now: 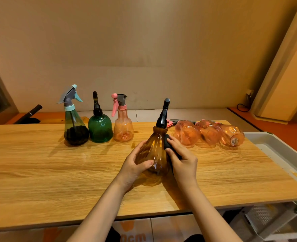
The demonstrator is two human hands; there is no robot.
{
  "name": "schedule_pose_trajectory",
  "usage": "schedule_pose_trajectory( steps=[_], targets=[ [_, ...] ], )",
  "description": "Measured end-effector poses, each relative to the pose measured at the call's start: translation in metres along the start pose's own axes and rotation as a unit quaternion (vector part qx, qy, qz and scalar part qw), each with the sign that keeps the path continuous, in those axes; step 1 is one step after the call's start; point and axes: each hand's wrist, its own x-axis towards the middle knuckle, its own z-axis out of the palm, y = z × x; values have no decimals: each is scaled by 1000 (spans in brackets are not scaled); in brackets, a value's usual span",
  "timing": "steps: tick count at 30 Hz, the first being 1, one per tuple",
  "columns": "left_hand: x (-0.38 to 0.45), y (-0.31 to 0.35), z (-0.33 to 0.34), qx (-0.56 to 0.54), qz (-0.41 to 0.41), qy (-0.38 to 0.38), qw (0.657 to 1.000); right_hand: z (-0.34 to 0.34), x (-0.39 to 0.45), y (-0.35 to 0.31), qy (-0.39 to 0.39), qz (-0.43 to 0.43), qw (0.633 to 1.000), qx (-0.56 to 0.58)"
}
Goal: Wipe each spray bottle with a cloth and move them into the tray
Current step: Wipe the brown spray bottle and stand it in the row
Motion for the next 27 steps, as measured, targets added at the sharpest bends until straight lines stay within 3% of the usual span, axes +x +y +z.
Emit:
schedule_pose_trajectory(
  steps=[15, 22, 27],
  targets=[
    [7, 2, -4, -119, -61, 46, 990, -10, -42, -5, -59, -52, 997, -7],
    [6, -2, -5, -112, -46, 45, 992, -15, -38, -5, -66, 74, 993, 71],
    [4, -4, -3, -64, -39, 31, 997, -15, -37, -8, -60, 91, 990, 86]
  ],
)
